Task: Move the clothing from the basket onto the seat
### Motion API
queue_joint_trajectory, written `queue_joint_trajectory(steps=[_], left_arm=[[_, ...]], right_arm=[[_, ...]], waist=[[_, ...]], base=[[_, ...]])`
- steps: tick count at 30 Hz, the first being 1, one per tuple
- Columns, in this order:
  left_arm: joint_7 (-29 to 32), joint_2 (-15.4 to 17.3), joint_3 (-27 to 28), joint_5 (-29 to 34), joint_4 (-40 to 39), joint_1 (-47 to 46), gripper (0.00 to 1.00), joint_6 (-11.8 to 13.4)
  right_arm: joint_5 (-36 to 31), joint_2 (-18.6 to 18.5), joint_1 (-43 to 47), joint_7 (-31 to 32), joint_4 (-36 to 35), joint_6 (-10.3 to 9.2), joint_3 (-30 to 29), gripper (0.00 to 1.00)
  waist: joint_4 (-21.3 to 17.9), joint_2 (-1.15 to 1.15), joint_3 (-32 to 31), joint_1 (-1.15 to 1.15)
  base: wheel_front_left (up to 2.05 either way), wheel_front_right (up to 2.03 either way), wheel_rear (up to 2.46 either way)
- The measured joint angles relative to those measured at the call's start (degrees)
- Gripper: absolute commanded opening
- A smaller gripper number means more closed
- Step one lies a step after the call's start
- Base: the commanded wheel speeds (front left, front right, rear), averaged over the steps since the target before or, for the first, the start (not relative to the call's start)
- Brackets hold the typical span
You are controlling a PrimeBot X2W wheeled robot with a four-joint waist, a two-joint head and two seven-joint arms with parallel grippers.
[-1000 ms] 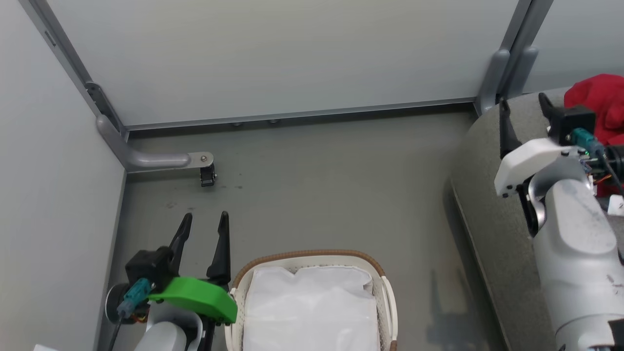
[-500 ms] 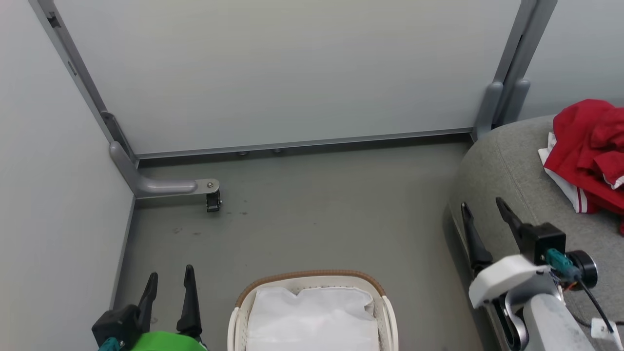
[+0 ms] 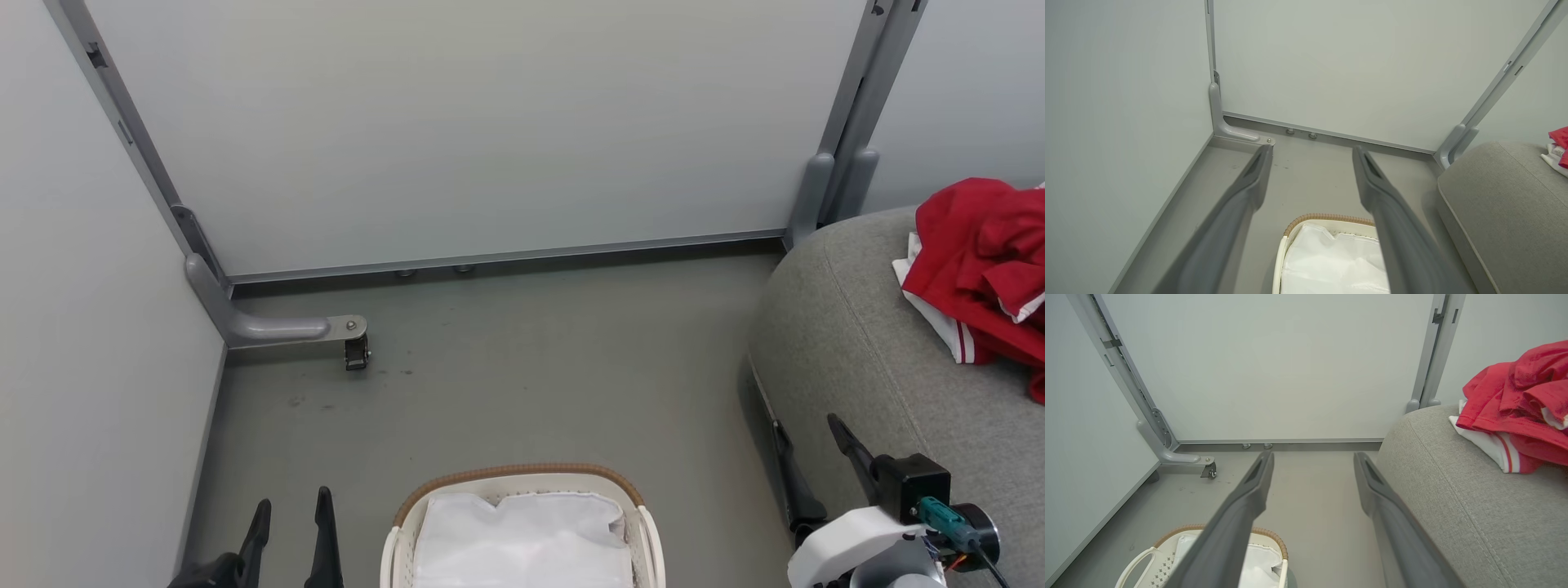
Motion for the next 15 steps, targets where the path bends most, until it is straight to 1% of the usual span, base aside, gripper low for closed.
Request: queue_joint_trajectory(steps=[7, 15], left_arm=[[0.0, -0.3, 0.5, 0.0, -0.2, 0.3, 1.00, 0.0], [0.0, -0.4, 0.8, -0.1, 0.3, 0.3, 1.00, -0.1]], right_arm=[[0.5, 0.0, 0.2, 0.0, 0.1, 0.00, 0.7, 1.00], [0.8, 0.0, 0.0, 0.0, 0.8, 0.00, 0.2, 1.00]], waist=[[-0.2, 0.00, 0.2, 0.00], [-0.2, 0.00, 0.5, 0.00]], base=[[0.00, 0.00, 0.00], [0.00, 0.00, 0.00]])
